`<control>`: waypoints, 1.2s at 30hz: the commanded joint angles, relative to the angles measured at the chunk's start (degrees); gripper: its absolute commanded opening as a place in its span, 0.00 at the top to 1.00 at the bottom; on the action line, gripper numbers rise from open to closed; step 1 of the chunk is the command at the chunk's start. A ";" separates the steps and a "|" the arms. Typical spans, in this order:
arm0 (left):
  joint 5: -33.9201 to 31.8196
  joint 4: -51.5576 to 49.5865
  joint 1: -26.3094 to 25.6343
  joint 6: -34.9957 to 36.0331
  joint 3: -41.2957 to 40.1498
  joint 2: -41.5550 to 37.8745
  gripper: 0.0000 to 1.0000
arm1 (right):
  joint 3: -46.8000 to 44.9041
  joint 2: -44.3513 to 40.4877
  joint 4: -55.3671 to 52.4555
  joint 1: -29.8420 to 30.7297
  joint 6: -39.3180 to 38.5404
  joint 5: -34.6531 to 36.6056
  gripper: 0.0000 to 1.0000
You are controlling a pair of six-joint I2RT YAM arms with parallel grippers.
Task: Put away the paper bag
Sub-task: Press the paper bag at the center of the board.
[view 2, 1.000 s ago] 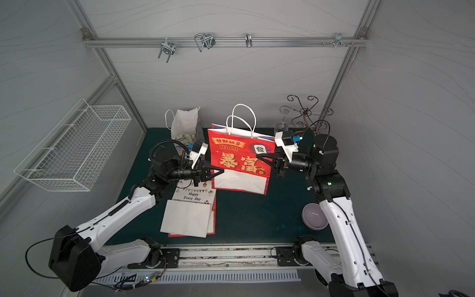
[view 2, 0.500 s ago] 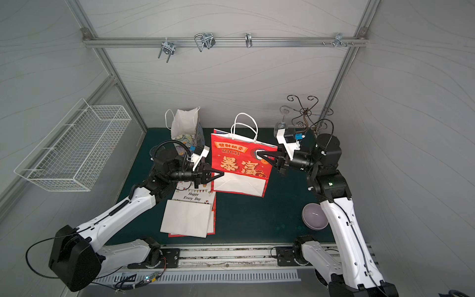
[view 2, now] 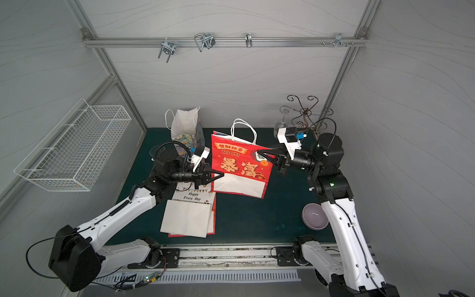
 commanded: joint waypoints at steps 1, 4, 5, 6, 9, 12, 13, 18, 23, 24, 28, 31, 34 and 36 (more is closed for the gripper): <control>-0.42 0.66 -0.12 2.28 0.07 -0.57 1.00 | 1.50 -1.77 -0.40 -0.39 -1.29 0.01 1.00; -1.85 3.25 -0.11 1.53 -0.16 -1.83 1.00 | 0.34 -3.58 -2.54 -0.54 -2.77 5.58 0.42; -2.34 4.66 -0.16 1.29 -0.37 -2.38 1.00 | -0.66 -4.76 -3.51 -0.60 -3.19 8.92 0.25; -2.83 5.80 -0.12 1.35 -0.48 -3.01 1.00 | -2.16 -5.94 -4.33 -0.62 -3.58 12.47 0.10; -3.97 7.14 -0.18 2.55 -0.19 -4.69 1.00 | -8.19 -10.38 -6.71 -0.65 -4.71 17.52 0.01; -4.29 6.37 -0.22 4.94 1.02 -5.87 1.00 | -13.85 -14.60 -8.43 -0.70 -6.73 20.53 0.01; -4.47 5.66 -0.21 5.87 1.56 -6.18 1.00 | -15.44 -15.62 -8.89 -0.71 -6.82 21.21 0.01; -3.59 2.95 -0.75 9.72 3.55 -7.25 1.00 | -20.54 -16.30 -10.92 -0.68 -6.76 17.80 0.01; -2.25 3.14 -1.23 9.90 4.57 -7.56 1.00 | -20.52 -13.00 -10.78 -0.65 -7.21 11.96 0.01; -2.06 3.25 -1.36 9.98 4.68 -7.65 1.00 | -20.12 -12.03 -11.05 -0.67 -7.50 10.47 0.01; -1.68 3.83 -1.75 9.18 4.79 -7.83 1.00 | -18.50 -8.82 -9.30 -0.66 -6.79 1.33 0.04; -1.76 5.97 -1.75 6.63 4.36 -7.77 1.00 | -17.81 -7.56 -6.01 -0.63 -5.51 -4.08 0.09; -1.74 9.24 -1.73 2.70 3.70 -7.02 1.00 | -17.64 -7.01 -2.47 -0.39 -2.74 -6.94 0.20; -1.77 11.74 -1.80 0.40 3.41 -6.35 1.00 | -17.10 -6.46 -1.53 0.04 -3.01 -7.29 0.34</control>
